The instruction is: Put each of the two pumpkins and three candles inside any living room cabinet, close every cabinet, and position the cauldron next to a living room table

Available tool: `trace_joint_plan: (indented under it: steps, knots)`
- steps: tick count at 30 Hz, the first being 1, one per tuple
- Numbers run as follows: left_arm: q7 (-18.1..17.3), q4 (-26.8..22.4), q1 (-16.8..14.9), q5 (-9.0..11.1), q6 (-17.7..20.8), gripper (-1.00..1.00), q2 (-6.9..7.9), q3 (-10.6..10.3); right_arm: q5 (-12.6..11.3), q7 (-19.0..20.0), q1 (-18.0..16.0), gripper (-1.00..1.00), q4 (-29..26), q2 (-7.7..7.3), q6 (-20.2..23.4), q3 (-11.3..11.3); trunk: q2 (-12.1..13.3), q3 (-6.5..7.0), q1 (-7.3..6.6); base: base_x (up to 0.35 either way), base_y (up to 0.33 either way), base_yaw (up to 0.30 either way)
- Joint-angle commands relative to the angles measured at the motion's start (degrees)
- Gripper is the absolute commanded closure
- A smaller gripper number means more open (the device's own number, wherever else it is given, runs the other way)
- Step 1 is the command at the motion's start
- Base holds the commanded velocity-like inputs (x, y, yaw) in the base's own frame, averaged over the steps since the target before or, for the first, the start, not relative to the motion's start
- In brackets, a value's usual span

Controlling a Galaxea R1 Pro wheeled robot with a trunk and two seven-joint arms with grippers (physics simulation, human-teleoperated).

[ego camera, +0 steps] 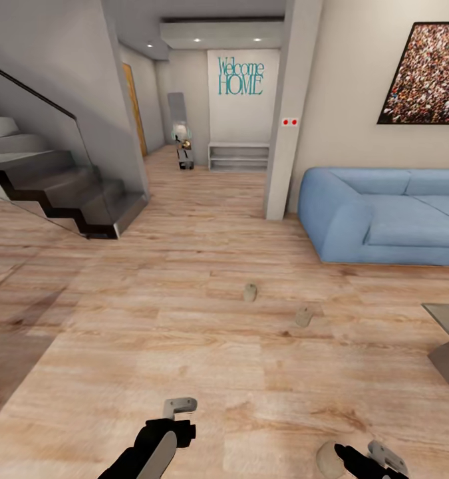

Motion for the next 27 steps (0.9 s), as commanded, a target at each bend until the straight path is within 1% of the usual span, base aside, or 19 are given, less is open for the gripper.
trace_joint_plan:
  steps: [1,9,12,16,22,27]
  knots:
    - [0.59,-0.06,-0.04,0.6,0.02,-1.0,0.02,-0.11,-0.35,0.11,-0.01,-1.0,-0.06,-0.03,0.26,-0.03,-0.02,-0.05,0.03,0.33,0.001,0.0]
    - [0.59,-0.08,-0.05,0.6,0.04,-1.0,0.02,-0.11,-0.37,0.11,-0.01,-1.0,-0.05,0.01,0.27,-0.03,-0.02,-0.05,0.03,0.312,-0.089,0.0]
    - [0.56,-0.24,-0.05,0.65,0.06,-1.0,-0.01,-0.11,-0.37,0.11,-0.01,-1.0,-0.05,0.03,0.27,-0.03,-0.02,-0.05,0.03,0.185,-0.167,0.0]
    - [0.54,-0.45,-0.04,0.68,0.06,-1.0,-0.06,-0.19,-0.44,0.11,-0.01,-1.0,0.02,0.0,0.27,-0.03,-0.02,-0.05,0.03,-0.018,-0.219,0.0]
    - [0.52,-0.74,-0.04,0.69,0.06,-1.0,-0.07,-0.28,-0.45,0.11,-0.01,-1.0,0.04,0.0,0.27,-0.03,-0.02,-0.05,0.03,-0.034,-0.051,0.0]
    - [0.5,-0.76,-0.04,0.69,0.06,-1.0,-0.07,-0.45,-0.45,0.11,-0.01,-1.0,0.04,-0.01,0.27,-0.03,-0.02,-0.05,0.03,-0.189,-0.137,0.0]
